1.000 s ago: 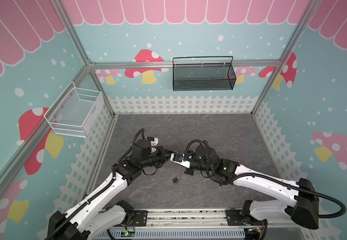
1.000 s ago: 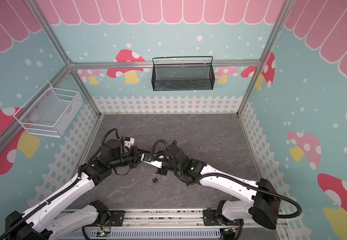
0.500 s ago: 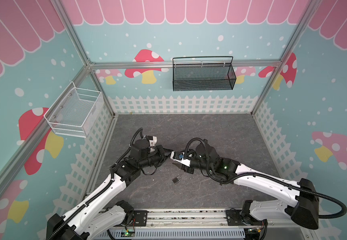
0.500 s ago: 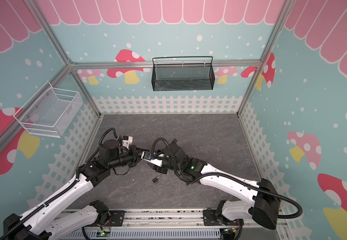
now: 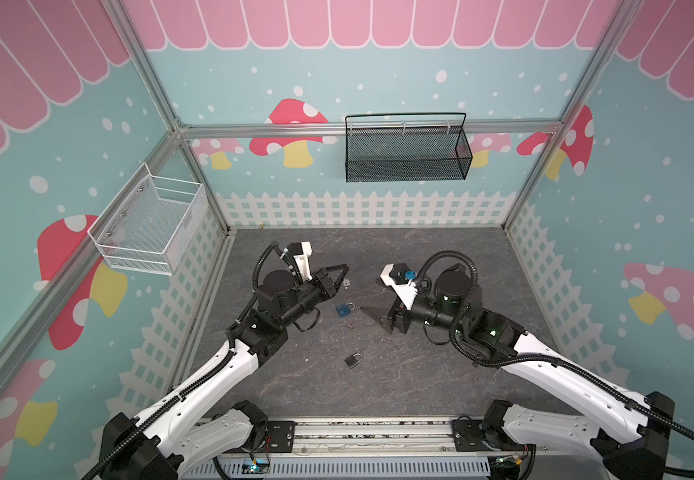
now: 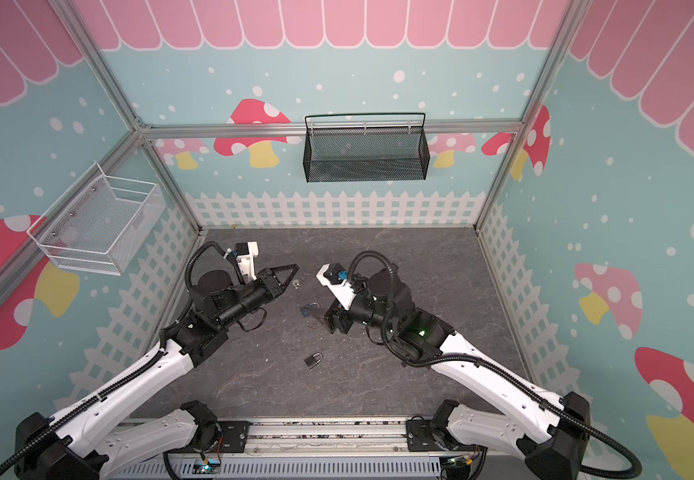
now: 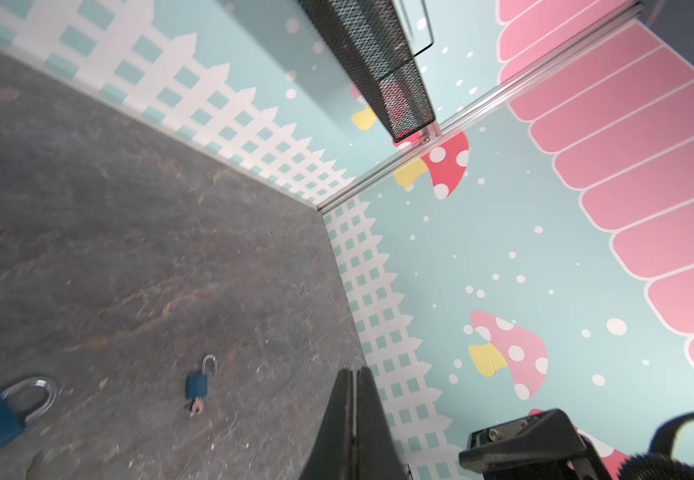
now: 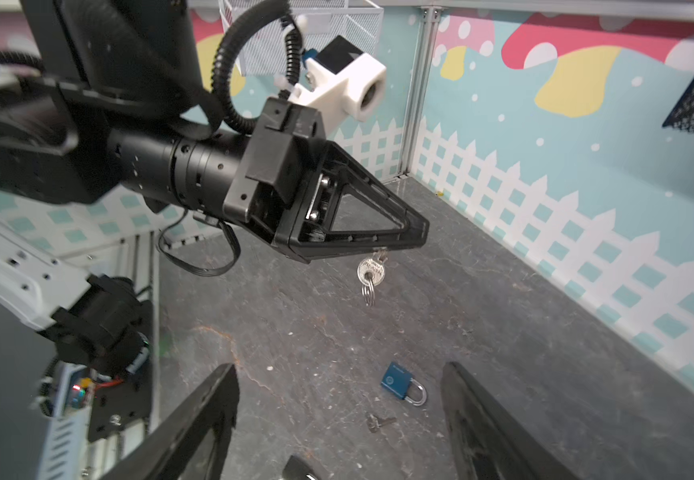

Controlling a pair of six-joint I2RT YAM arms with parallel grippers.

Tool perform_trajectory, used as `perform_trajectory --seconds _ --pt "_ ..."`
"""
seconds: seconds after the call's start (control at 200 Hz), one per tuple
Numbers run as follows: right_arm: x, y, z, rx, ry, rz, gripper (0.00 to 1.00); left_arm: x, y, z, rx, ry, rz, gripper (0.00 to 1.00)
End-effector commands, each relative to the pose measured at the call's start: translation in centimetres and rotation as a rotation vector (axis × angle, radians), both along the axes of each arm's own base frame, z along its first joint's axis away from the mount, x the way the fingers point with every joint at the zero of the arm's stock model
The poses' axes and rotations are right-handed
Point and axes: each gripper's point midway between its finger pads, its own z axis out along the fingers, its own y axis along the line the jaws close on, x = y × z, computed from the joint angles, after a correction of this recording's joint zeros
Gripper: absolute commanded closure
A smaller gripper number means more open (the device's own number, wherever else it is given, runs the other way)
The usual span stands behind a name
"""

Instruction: Unlock with the key

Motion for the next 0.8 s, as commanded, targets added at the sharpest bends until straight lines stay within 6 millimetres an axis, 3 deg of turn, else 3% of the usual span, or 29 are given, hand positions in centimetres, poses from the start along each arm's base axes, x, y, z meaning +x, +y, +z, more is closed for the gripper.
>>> perform_trajectory --seconds 0.0,0.165,0.315,0.62,0.795 --pt "-1.3 0.3 2.6 0.188 0.242 0.125 0.23 -0.3 -0.8 4.9 -0.024 -0.264 -0.007 1.00" --pt "0.2 -0.7 4.1 0.399 0.445 0.190 0.34 -0.6 -2.1 5.8 -0.058 -0.328 -0.017 1.00" --pt "1.9 -0.7 4.8 0.485 0.471 0.184 0.43 -0.8 -2.9 6.0 -0.077 -0.343 -0.020 1.00" --pt "4.1 0.6 2.8 0.556 0.614 0.171 0.53 -1.0 -2.7 6.5 -0.128 -0.367 0.002 1.00" --pt "4.3 0.9 3.7 0.607 0.631 0.194 0.56 -0.9 -2.9 6.3 -0.129 -0.363 -0.003 1.00"
